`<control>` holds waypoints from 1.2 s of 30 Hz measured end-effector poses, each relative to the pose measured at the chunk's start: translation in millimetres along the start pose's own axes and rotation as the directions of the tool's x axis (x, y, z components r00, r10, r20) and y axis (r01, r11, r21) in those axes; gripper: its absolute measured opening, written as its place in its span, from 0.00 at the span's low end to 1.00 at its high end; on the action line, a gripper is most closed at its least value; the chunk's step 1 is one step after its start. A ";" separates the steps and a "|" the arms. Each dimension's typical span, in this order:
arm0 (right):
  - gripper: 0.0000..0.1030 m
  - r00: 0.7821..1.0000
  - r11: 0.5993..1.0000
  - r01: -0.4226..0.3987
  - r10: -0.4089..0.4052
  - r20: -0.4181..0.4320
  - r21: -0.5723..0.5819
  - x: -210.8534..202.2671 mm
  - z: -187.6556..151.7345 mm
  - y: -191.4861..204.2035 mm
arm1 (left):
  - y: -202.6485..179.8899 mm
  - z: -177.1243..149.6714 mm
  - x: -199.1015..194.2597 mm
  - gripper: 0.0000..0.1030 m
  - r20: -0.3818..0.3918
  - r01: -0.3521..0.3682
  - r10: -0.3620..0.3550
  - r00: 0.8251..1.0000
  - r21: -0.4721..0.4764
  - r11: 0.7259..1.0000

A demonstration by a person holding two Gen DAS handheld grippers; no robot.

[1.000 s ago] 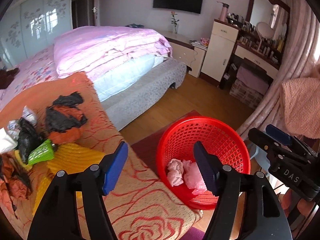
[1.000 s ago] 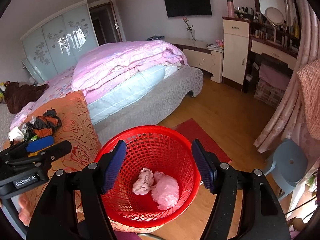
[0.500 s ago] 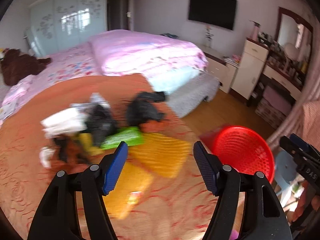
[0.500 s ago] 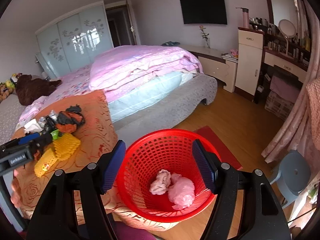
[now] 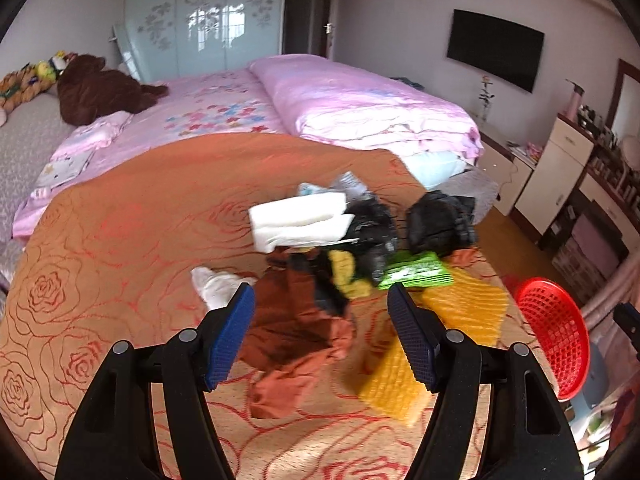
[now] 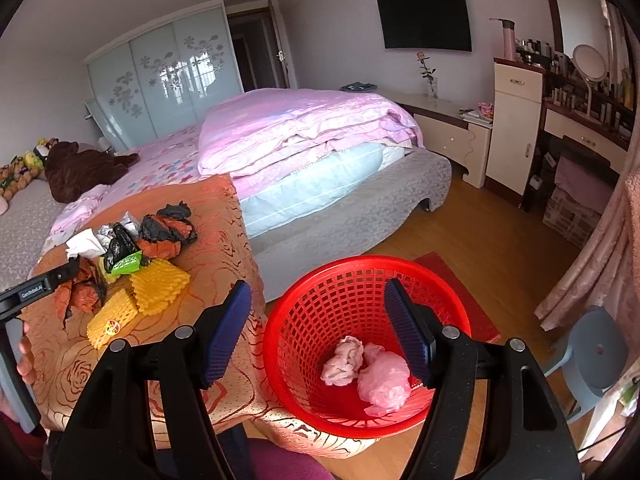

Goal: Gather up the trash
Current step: 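Move both tools back to the bed and grasp the brown cloth with the left tool, then grasp the yellow foam net with the right tool while the left tool holds the brown cloth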

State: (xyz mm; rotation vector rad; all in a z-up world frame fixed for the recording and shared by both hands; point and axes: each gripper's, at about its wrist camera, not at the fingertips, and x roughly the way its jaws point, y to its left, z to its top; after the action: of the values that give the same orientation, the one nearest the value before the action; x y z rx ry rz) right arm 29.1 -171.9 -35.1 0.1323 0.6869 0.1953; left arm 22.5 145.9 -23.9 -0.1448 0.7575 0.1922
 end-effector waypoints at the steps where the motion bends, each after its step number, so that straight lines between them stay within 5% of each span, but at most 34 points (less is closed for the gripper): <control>1: 0.65 1.000 1.000 -0.001 0.001 -0.001 -0.001 0.5 -0.4 0.6 | 2.6 -0.6 2.0 0.64 -0.002 -0.009 0.009 1.000 -0.001 1.000; 6: 0.65 1.000 1.000 -0.008 0.008 -0.006 -0.002 1.2 -1.2 1.7 | 9.5 -6.4 10.1 0.64 -0.020 -0.011 0.011 1.000 -0.005 1.000; 10: 0.65 1.000 1.000 -0.015 0.015 -0.011 -0.010 2.6 -2.6 6.6 | 16.2 -9.9 19.6 0.46 -0.051 -0.010 0.009 0.999 -0.012 1.000; 14: 0.65 0.999 0.999 -0.028 0.027 -0.017 -0.024 4.1 -3.9 14.0 | 18.9 -11.4 16.6 0.40 -0.036 -0.008 0.007 0.999 -0.015 1.000; 36: 0.65 0.978 0.960 -0.198 0.180 -0.103 -0.198 45.9 -4.7 99.8 | 35.2 -8.6 -44.9 0.38 0.061 -0.012 0.014 0.998 -0.034 0.999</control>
State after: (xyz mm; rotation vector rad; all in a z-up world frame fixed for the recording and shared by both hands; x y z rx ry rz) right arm 47.3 -64.3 -48.5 -0.0108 0.7331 0.4568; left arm -23.0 172.9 -1.1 -0.1651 0.6946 0.2211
